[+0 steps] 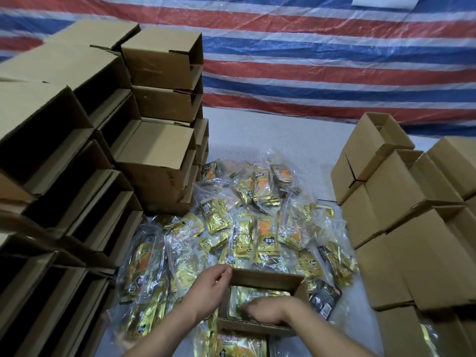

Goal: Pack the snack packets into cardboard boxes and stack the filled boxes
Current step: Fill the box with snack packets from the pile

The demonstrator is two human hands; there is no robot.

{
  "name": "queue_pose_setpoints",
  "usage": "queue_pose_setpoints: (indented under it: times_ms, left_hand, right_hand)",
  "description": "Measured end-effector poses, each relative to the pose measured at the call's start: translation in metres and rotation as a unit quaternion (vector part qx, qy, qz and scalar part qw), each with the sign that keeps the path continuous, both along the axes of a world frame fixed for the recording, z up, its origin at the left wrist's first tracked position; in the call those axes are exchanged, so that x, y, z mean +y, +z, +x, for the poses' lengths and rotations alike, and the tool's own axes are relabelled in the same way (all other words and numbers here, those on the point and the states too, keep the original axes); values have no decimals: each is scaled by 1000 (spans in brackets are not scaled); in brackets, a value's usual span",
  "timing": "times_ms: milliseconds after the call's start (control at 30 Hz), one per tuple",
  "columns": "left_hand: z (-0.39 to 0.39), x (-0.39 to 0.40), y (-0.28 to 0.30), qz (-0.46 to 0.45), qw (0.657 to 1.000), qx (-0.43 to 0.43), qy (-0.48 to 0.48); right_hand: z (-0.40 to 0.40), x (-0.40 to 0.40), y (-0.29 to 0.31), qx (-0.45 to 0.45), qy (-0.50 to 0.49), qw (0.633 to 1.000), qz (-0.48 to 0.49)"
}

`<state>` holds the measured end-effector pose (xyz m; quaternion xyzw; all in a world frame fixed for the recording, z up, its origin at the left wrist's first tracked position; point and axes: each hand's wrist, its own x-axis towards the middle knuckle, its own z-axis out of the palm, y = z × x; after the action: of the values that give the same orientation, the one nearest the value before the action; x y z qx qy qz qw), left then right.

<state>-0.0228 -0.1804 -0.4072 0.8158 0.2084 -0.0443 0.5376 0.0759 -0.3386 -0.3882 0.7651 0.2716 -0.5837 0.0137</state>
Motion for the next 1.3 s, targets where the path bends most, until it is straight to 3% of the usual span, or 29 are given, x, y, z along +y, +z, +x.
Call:
queue_pose_setpoints:
  times_ms: [167, 267, 367, 467, 533, 633, 700, 800, 867, 933, 1033, 1167, 1300]
  left_hand:
    - [4, -2, 4, -8, 1000, 11, 12]
    - [6, -1, 10, -11, 1000, 16, 10]
    - [6, -1, 12, -25, 999, 23, 8]
    - [7, -1, 13, -25, 999, 32, 11]
    - [8, -1, 14, -20, 999, 39, 10]
    - [9, 1, 16, -12, 999, 50, -1]
    - [10, 2, 16, -13, 998, 54, -7]
    - [12, 11, 18, -18, 997, 43, 63]
    - [18, 24, 17, 40, 989, 41, 136]
    - [25, 41, 14, 129, 972, 80, 181]
    - [39, 64, 6, 215, 939, 220, 152]
    - [49, 77, -10, 219, 911, 336, 99]
    - [54, 82, -30, 220, 905, 358, 75]
  right_hand:
    - [2, -2, 11, -5, -25, 1000, 19]
    - [9, -11, 32, -58, -37, 991, 117]
    - [21, -18, 60, -125, -135, 954, 235]
    - [37, -21, 76, -294, -117, 896, 311]
    - [42, -23, 71, -356, -69, 887, 285]
    - [37, -24, 50, -353, -27, 916, 190]
    - [33, -24, 38, -370, -23, 914, 167]
    - [34, -23, 30, -393, -29, 903, 172]
    - [35, -23, 31, -395, -32, 900, 182]
    - [38, -23, 34, -400, -31, 897, 187]
    - [43, -22, 40, -401, -39, 894, 197]
    - [47, -19, 47, -399, -58, 893, 200]
    - [51, -20, 55, -397, -76, 891, 204]
